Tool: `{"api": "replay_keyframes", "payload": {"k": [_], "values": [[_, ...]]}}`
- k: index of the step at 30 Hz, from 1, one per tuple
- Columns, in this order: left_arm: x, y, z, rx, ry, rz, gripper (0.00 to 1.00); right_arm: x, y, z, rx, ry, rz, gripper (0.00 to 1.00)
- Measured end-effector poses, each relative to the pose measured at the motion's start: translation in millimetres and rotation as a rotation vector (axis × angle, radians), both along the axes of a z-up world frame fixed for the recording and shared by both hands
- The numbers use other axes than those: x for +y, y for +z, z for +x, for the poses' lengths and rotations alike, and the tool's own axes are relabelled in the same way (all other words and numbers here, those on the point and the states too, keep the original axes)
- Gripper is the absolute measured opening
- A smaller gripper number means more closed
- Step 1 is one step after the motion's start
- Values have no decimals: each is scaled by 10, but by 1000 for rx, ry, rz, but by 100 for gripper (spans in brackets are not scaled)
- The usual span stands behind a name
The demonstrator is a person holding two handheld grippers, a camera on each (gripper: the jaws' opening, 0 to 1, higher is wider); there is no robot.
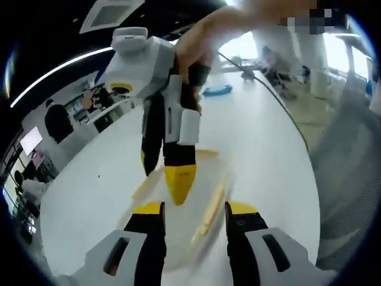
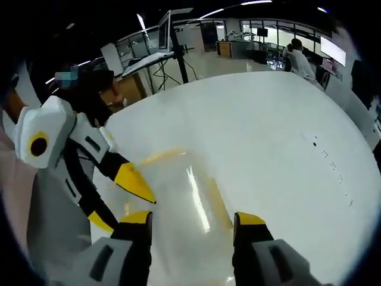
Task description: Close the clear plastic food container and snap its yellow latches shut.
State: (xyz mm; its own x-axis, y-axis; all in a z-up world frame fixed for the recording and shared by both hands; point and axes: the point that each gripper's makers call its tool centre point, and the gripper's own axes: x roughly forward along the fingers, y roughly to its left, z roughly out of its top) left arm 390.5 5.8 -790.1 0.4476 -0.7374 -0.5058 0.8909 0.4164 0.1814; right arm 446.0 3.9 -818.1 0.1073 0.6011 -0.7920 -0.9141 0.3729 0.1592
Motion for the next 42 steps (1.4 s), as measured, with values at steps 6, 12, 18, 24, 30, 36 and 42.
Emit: {"api": "replay_keyframes", "payload": {"k": [6, 12, 18, 24, 30, 36, 42], "values": [[157, 115, 105, 38, 91, -57, 39, -83, 73, 35, -45, -157, 33, 52], [359, 106, 237, 49, 199, -53, 39, -154, 174, 5, -70, -233, 59, 52], [572, 98, 374, 73, 326, -63, 39, -260, 210, -33, -95, -304, 61, 53], [719, 73, 452, 133, 410, -101, 38, -399, 199, -97, -94, -390, 69, 53], [785, -26, 454, 234, 479, -151, 39, -539, 122, -166, -89, -470, 61, 53], [782, -132, 396, 332, 531, -192, 38, -645, 108, -209, -88, -552, 72, 52], [778, -211, 395, 410, 578, -240, 37, -661, 21, -280, -53, -598, 86, 51]]}}
